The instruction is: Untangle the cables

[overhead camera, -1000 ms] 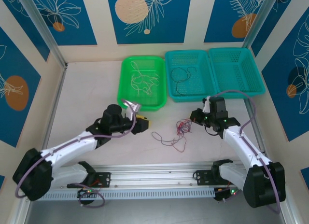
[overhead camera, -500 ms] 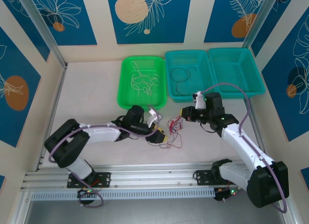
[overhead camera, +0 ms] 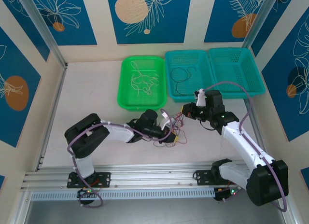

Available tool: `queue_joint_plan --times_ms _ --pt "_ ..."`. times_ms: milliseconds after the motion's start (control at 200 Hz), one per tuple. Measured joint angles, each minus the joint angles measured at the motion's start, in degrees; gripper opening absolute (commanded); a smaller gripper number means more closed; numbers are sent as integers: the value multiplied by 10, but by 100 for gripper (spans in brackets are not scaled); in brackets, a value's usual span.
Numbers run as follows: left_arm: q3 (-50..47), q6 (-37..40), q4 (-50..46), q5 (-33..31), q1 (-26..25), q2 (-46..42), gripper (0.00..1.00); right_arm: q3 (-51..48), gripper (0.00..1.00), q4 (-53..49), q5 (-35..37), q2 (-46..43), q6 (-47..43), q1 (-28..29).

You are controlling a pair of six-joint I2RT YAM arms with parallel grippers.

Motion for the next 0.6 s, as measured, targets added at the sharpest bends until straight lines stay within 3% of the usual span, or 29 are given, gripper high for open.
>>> queue_joint_plan --times_ms 270,530,600 --pt "-67 -16 14 -90 5 -61 0 -2 0 -46 104 -6 45 -33" --pt "-150 -17 -20 -195 66 -248 0 -86 0 -106 167 -78 113 -203" --pt "-160 -15 -45 -210 87 -281 0 -102 0 -107 175 -84 119 -221"
